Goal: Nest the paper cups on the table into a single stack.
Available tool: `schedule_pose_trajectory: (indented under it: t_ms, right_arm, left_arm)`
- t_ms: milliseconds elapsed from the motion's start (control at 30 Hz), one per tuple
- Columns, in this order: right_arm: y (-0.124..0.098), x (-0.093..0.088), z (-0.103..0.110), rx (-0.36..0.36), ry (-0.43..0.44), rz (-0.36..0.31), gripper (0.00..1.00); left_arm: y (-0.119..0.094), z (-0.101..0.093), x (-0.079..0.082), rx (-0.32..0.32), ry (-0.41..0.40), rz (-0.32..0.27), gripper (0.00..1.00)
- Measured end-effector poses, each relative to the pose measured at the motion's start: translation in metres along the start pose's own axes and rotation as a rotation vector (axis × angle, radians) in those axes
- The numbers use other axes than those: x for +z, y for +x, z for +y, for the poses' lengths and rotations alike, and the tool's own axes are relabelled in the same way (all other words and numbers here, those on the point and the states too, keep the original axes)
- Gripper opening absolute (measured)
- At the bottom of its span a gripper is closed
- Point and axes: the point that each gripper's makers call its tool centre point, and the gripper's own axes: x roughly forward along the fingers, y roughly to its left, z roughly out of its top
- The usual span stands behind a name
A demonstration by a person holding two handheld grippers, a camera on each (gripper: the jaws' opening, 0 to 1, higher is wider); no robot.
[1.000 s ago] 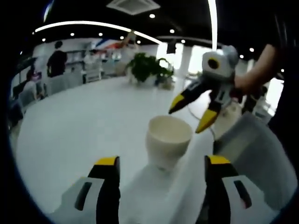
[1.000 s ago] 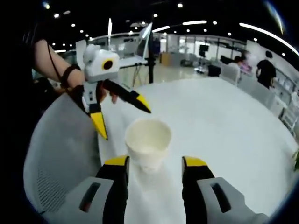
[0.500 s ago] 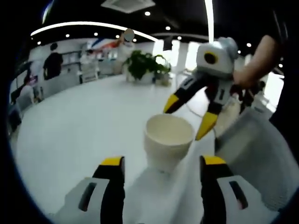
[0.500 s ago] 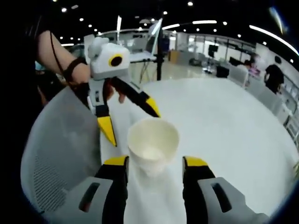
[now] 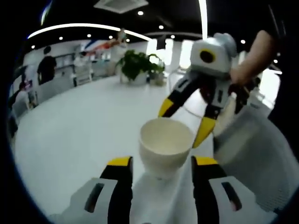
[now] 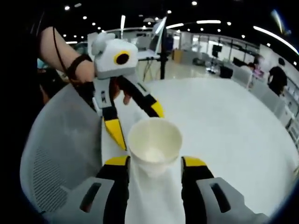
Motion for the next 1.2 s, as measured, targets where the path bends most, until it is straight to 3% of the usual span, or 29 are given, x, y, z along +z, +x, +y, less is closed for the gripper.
schedule_pose_trajectory:
  t_ms: [200,700,1033,1200]
  right_arm:
    - [0.004,0.001,0.002,0.01,-0.002,-0.005,0.39]
    - [0.003,0.006,0.0,0.01,0.003,-0.021,0.38]
    - [0.0,0.018,-0.019,-0.016,-0.02,-0.039,0.38]
    - [0.0,0.026,-0.037,-0.025,-0.052,-0.042,0.38]
  left_arm:
    - [0.004,-0.003,0.003,-0.016,0.007,-0.005,0.43]
    - [0.005,-0.003,0.005,-0.024,0.016,-0.002,0.42]
    - [0.007,0.013,0.023,-0.022,0.043,0.003,0.42]
    - [0.011,0.031,0.035,-0.022,0.074,0.003,0.43]
